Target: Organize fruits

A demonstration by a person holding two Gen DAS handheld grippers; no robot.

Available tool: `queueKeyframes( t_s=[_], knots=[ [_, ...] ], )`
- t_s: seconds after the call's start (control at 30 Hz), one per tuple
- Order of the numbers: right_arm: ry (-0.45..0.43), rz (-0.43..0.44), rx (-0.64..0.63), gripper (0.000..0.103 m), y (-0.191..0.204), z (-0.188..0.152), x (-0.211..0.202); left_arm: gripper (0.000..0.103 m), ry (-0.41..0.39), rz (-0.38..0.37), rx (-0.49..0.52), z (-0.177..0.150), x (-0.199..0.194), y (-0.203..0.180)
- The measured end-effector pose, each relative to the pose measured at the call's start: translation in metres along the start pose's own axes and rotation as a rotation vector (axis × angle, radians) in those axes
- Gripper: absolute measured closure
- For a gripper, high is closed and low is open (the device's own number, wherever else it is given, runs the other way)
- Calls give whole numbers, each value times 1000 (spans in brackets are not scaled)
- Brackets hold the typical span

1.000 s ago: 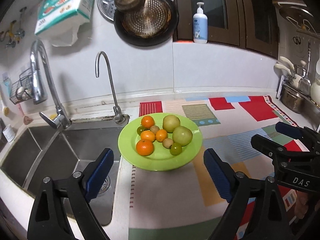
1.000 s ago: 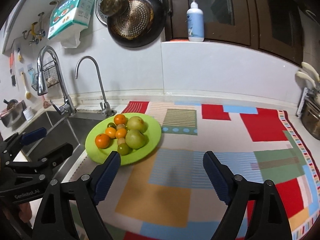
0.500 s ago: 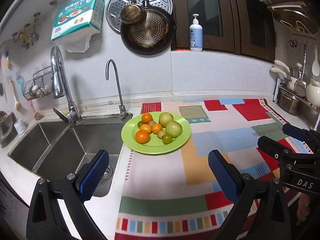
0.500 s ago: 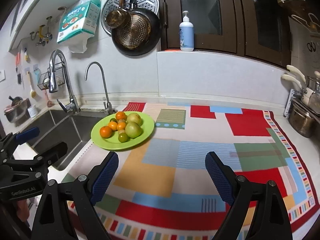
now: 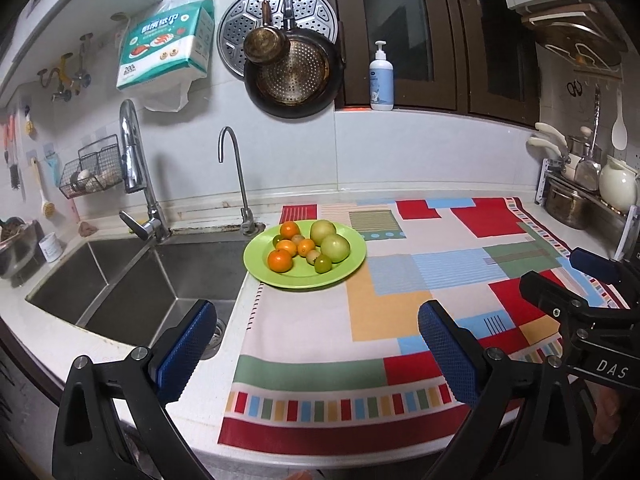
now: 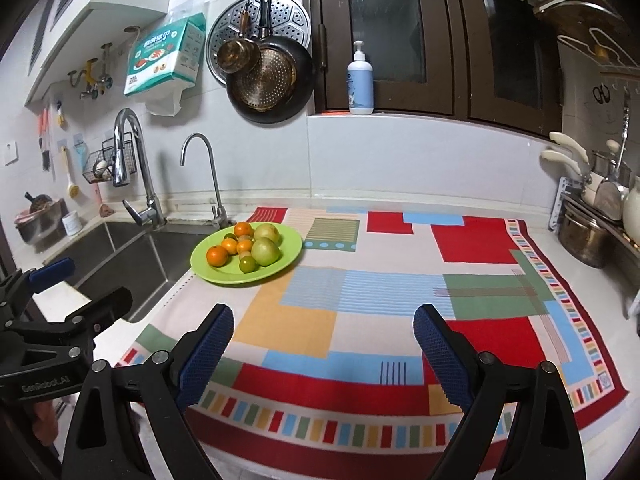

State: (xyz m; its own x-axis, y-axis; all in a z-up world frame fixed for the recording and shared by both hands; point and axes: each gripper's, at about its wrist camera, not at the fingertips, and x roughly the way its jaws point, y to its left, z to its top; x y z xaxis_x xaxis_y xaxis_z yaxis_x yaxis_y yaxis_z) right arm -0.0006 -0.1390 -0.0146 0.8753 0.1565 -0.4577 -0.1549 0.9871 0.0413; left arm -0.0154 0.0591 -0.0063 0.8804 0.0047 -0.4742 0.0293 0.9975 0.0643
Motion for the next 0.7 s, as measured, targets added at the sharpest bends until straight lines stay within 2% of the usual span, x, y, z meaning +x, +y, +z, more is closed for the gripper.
queueKeyframes(
  t_s=[0.7],
  knots=[
    [-27,8,-1,11,5,-18,-44,0,-33,6,17,-13,-44,-5]
  ],
)
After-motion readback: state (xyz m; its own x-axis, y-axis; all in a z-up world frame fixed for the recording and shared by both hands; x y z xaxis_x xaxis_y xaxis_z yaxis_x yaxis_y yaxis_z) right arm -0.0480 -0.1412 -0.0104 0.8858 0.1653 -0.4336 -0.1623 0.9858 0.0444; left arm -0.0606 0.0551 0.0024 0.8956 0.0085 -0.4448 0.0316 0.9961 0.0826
